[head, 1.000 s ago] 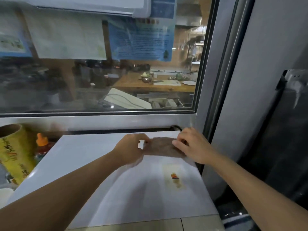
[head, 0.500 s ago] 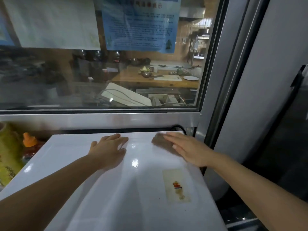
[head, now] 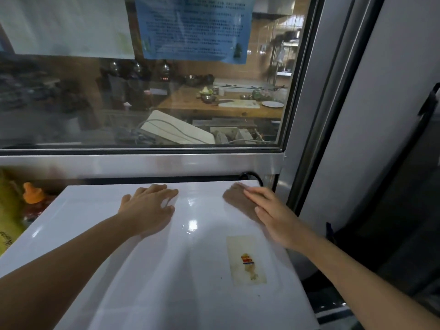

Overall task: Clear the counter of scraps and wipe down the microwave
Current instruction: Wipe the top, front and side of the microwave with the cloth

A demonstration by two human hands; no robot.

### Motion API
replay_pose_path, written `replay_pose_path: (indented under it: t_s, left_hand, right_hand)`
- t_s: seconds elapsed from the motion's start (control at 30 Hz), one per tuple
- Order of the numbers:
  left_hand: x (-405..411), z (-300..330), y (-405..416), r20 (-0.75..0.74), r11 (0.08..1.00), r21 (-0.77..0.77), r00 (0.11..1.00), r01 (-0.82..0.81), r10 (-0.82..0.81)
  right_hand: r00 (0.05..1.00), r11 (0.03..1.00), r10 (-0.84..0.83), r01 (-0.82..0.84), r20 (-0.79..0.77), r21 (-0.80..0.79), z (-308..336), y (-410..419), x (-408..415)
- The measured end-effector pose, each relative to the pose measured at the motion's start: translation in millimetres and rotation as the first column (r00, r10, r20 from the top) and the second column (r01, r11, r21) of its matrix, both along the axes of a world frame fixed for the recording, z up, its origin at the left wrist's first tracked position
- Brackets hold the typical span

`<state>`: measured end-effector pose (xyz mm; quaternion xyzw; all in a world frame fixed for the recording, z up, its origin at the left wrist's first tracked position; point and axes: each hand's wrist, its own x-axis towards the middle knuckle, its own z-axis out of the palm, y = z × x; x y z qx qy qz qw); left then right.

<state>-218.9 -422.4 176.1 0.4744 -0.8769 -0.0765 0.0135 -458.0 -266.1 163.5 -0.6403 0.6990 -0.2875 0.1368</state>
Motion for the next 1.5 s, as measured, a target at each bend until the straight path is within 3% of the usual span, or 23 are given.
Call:
replay_pose_path:
  t_s: [0.1,0.2,0.57,0.73,0.97,1.1,1.2,1.37,1.5]
  left_hand:
    - [0,0,-2,-0.006,1.000,0.011,1.000,0.010,-0.010]
    - [0,0,-1,-0.005,1.000,0.002,1.000,0.005,-0.005]
    - [2,-3,-1,-0.054,1.000,0.011,0.998,0.014,-0.013]
    - [1,-2,-1,-0.053,1.000,0.018,0.999,0.008,-0.007]
    - [3,0,2,-0.057,1.000,0.005,0.998,-0.005,0.005]
    - [11,0,4,-0.085,0.999,0.034,0.996,0.029,-0.026]
    - [30,6,3,-0.095,1.000,0.017,0.995,-0.014,0.015]
    - [71,10,1,0.022,0.994,0.034,0.995,-0.103,0.102]
    - [86,2,1,0.063,0.991,0.064,0.991,-0.120,0.116]
  right_hand:
    - [0.962,0.998,-0.069,0.063,-0.263,-0.030,-3,19,1]
    - [0.919,0.974,-0.222,0.226,-0.326,-0.027,8,-8,-12]
    - [0.979,0.978,-0.204,0.203,0.013,0.042,1,-8,18]
    - [0.960,0.960,-0.280,0.280,0.010,-0.012,-1,-57,0]
    - [0.991,0.996,-0.088,0.085,-0.097,-0.031,-3,-37,-2]
    - [0.917,0.997,0.078,-0.062,-0.390,0.055,-1,2,13]
    - [0.921,0.988,0.125,-0.082,-0.370,0.130,11,-21,4]
    - [0.900,0.993,0.039,0.015,-0.435,0.120,9,-85,29]
    - [0.869,0.982,0.173,-0.114,-0.464,0.152,11,-92,93]
